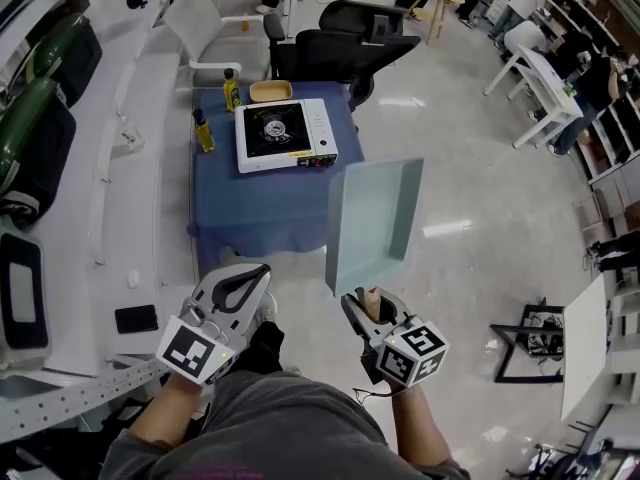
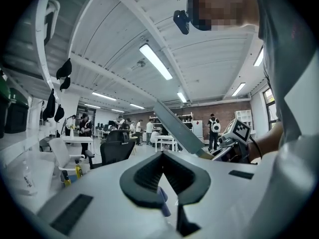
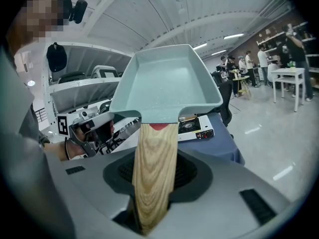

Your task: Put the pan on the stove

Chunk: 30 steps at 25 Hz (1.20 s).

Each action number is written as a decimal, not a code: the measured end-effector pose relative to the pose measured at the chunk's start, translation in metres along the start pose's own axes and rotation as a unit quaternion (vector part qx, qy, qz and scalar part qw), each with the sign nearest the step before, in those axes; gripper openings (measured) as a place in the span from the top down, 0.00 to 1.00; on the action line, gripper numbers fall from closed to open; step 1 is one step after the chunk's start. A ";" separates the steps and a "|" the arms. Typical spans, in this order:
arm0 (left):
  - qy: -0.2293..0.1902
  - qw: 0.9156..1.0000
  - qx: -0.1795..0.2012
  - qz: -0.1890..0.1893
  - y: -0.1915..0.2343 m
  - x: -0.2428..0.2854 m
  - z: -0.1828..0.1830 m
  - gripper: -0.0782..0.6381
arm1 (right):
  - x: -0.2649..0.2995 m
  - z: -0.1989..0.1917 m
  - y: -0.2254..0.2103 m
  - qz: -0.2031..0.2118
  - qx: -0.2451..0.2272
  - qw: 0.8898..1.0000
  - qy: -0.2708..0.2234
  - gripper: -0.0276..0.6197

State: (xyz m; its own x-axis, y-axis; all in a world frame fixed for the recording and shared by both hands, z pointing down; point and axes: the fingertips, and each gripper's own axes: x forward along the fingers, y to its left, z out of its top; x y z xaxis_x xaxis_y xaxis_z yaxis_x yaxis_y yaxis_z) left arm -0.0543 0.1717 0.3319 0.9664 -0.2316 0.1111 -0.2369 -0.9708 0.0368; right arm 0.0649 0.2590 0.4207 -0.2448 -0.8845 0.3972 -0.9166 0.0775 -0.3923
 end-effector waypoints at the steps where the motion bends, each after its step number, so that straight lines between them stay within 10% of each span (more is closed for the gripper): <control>1: 0.000 1.000 0.001 -0.001 0.008 0.006 0.000 0.89 | 0.006 0.003 -0.004 -0.001 0.001 1.000 0.002 0.76; 30: 0.032 0.999 -0.036 -0.002 0.223 0.099 -0.014 0.89 | 0.195 0.104 -0.075 -0.019 0.016 0.999 0.038 0.76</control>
State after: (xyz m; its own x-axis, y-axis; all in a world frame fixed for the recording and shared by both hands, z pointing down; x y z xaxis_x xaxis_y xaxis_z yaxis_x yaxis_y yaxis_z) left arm -0.0131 -0.0667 0.3653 0.9594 -0.2219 0.1741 -0.2426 -0.9641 0.1078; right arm 0.1191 0.0327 0.4414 -0.2345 -0.8485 0.4744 -0.9151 0.0281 -0.4021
